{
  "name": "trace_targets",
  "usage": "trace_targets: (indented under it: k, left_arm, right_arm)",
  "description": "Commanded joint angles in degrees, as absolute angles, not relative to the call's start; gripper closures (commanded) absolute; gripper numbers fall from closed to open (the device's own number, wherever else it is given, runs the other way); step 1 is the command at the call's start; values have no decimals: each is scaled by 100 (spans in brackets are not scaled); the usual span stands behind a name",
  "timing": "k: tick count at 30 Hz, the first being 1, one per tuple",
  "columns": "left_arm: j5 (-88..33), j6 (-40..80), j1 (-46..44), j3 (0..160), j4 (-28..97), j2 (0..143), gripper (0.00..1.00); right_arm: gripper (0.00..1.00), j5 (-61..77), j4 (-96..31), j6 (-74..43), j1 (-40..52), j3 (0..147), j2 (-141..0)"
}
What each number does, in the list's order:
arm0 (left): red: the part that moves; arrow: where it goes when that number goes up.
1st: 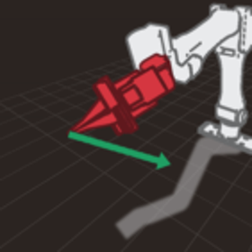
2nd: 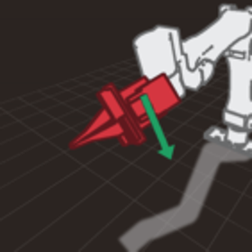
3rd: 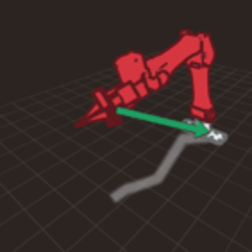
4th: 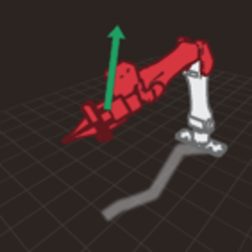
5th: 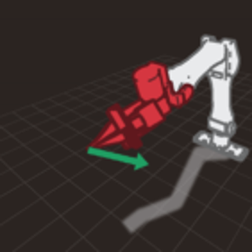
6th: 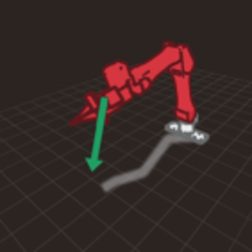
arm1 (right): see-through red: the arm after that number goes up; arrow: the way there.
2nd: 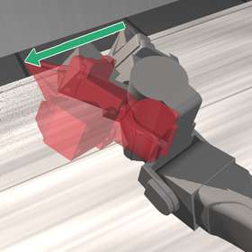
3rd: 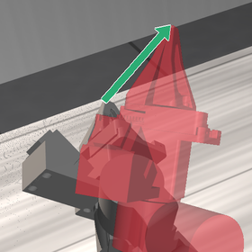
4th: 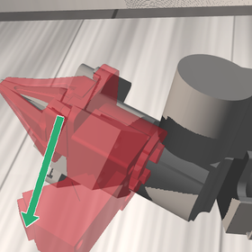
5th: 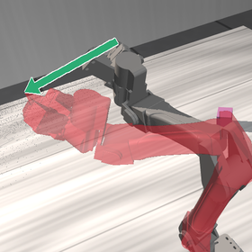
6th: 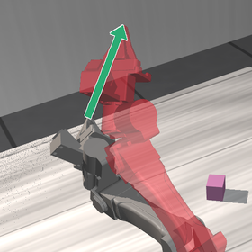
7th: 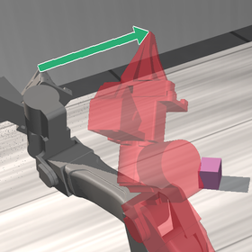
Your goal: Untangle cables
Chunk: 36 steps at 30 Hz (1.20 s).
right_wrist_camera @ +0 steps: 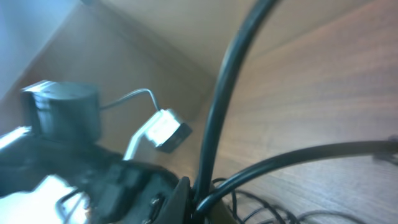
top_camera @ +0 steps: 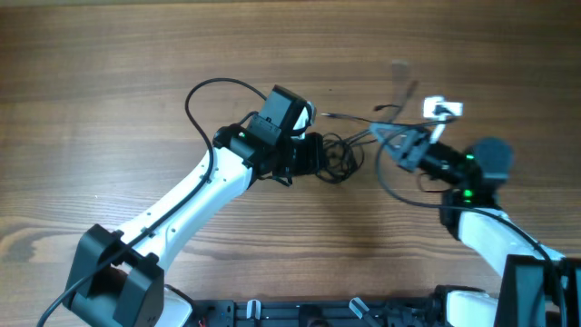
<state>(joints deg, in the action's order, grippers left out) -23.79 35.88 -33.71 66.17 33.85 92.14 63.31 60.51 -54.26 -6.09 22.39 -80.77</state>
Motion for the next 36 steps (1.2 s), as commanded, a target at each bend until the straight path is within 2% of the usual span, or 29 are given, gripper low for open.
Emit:
trace_targets:
  k: [1,7,9,12,14,15,18,20,21,22,23,26,30,32,33,36]
  left_arm:
    - [-958,3625,-2823,6381,3719,9354,96]
    - [-1050,3625,-2099,6383,3618,9332,94]
    - [-1627,3625,-1870,6383,3430,9317,89]
    - [-2456,3625,-1693,6383,2950,9317,63]
    - [-2488,3629,-1693,6383,2816,9317,27]
    - [-2488,3632,-1706,6383,2803,9317,16]
    - [-2486,3629,-1780,6383,2803,9317,13]
    - [-2484,3642,-1855,6383,2799,9317,13]
    - [-2482,3649,-1894,6383,2777,9317,13]
    - [-2480,3649,-1942,6383,2742,9319,13]
    - [-2449,3649,-2012,6383,2672,9321,13]
    - [-2377,3649,-2215,6381,2359,9356,18]
    - [-1837,3645,-2506,6383,1959,9432,21]
    - [-1406,3625,-2622,6381,1890,9494,18]
    - [-1212,3623,-2700,6381,1804,9564,13]
    - [-1142,3096,-2884,6381,1448,9830,11]
  right_arm:
    - [96,6670,6626,-6213,-1634,2401,-7911]
    - [96,6724,6591,-6313,-2405,2401,-7918]
    - [95,6735,6475,-6298,-2412,2401,-7918]
    - [96,6799,6031,-6095,-2381,2401,-7918]
    - [95,6803,5524,-5815,-2381,2401,-7918]
    - [94,6803,5264,-5697,-2381,2401,-7918]
    - [91,6775,4375,-5131,-2379,2401,-7918]
    - [75,6740,3778,-4818,-2379,2401,-7918]
    - [63,6740,3557,-4729,-2362,2399,-7918]
    - [28,6742,3350,-4580,-2324,2399,-7918]
    - [0,6718,3168,-4379,-2263,2399,-7918]
    - [0,6167,2502,-4034,-2058,2399,-7918]
    - [0,4783,1164,-4274,-1844,2399,-7918]
    - [0,4285,462,-4456,-1785,2399,-7918]
    - [0,4125,93,-4451,-1772,2399,-7915]
    - [0,3870,-602,-4274,-1772,2399,-7915]
